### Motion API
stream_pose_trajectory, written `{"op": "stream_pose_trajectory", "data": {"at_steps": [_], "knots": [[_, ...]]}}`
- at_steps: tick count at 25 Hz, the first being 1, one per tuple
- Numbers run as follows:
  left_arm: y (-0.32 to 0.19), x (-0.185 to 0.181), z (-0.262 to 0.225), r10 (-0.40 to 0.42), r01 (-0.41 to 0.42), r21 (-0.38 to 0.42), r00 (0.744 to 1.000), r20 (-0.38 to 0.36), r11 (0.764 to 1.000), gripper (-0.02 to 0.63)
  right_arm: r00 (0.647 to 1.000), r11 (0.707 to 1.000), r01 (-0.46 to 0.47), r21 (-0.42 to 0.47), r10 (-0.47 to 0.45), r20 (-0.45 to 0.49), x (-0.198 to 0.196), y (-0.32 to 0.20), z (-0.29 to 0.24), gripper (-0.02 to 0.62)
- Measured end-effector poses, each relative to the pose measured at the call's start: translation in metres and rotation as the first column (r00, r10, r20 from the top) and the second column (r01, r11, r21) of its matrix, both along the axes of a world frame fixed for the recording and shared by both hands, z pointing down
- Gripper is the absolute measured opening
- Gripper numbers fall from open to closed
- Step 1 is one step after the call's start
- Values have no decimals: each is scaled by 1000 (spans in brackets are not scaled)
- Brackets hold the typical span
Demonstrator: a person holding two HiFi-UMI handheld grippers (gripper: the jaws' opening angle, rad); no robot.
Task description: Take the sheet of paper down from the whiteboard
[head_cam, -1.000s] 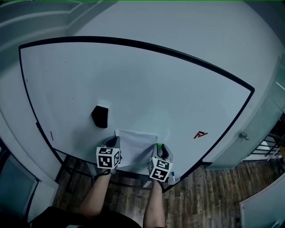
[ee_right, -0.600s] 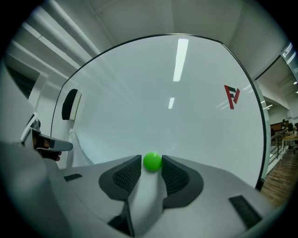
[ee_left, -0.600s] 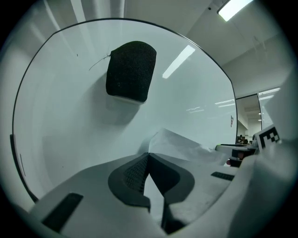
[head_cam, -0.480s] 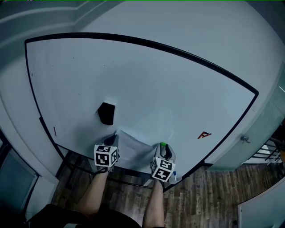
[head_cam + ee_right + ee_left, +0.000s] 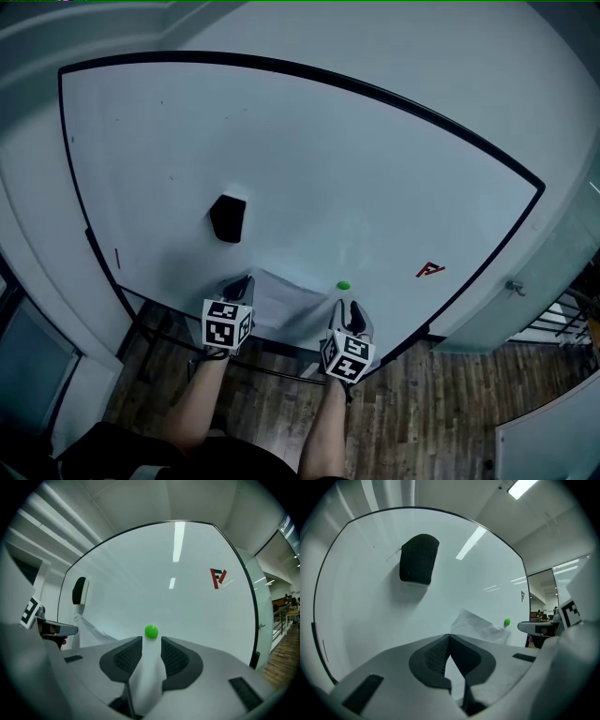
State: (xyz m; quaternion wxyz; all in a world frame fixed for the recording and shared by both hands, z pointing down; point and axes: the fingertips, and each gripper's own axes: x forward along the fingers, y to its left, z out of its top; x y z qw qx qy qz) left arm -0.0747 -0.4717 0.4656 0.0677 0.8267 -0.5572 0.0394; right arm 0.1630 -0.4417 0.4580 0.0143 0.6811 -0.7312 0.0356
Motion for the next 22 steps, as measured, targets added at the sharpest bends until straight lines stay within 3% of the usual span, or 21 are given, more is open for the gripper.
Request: {"op": "stream_pose_trajectory", "data": {"at_steps": [6,22], "knots": [[45,12,6,-16,16,49,1000,7,999,21,997,997,71,-22,-72,-7,4,32,16,117],[135,38,28,-49,49,24,999,1,998,21,989,987,151,-46,-151,1,24,110,36,46]]}}
